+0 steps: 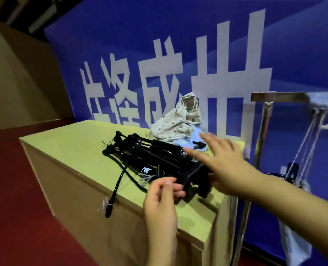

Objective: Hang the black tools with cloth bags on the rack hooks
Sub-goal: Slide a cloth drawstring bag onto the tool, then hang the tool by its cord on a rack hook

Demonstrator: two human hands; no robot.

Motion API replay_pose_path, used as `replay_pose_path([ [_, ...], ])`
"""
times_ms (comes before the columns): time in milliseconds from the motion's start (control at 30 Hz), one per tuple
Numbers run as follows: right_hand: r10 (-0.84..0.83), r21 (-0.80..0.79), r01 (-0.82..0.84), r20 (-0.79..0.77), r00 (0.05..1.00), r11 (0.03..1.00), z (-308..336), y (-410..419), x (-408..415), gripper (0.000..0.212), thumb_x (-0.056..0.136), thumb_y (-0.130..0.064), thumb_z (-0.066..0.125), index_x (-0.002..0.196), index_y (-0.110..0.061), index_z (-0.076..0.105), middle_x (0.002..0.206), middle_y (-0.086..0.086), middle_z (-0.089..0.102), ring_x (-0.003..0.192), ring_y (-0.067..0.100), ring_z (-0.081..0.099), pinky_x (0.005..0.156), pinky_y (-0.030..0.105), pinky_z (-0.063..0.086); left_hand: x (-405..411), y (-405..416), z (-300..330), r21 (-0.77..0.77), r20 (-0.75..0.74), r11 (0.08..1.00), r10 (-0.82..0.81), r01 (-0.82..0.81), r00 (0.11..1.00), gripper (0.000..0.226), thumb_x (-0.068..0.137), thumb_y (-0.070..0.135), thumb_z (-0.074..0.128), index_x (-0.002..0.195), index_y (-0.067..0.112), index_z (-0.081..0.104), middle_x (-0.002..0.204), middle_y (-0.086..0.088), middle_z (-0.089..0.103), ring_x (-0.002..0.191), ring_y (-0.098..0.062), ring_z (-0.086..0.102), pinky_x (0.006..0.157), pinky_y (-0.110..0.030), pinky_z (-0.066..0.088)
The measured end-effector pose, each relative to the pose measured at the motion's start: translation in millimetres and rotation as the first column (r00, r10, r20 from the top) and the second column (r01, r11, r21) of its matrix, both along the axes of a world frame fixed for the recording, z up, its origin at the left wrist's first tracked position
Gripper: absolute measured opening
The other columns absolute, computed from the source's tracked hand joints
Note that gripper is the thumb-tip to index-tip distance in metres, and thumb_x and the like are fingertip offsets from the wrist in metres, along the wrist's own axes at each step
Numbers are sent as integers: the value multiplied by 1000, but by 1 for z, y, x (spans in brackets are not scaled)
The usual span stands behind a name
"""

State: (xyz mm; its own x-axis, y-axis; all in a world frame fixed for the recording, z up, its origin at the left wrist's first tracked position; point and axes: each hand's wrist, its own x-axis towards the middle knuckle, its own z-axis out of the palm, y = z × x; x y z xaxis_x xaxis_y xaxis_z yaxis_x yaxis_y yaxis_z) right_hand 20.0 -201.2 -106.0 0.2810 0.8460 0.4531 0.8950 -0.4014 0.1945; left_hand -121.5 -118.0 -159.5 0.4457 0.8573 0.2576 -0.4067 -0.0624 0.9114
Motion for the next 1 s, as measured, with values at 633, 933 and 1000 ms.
replay_pose_path([
  [633,288,579,236,-668,686,781,-37,79,9,8,89,-24,60,89,-29,53,87,5,63,82,23,53,83,34,41,-44,134,-87,132,-613,962,268,-238,743,64,90,14,58,146,14,27,151,-8,28,129,-26,44,106,-37,33],
  [933,435,583,574,-812,388,575,-23,89,21,18,91,-29,57,102,-14,57,89,10,60,81,26,55,77,40,45,-46,147,-74,282,-515,911,409,-302,753,39,90,16,60,128,18,56,114,-1,39,99,-14,52,91,-21,35],
  [1000,473,573,631,-811,344,524,-20,88,23,21,90,-30,57,104,-14,59,93,9,62,87,28,58,79,38,44,-41,142,-58,358,-431,887,435,-292,791,39,91,18,57,130,20,54,114,3,41,98,-13,57,84,-18,40],
])
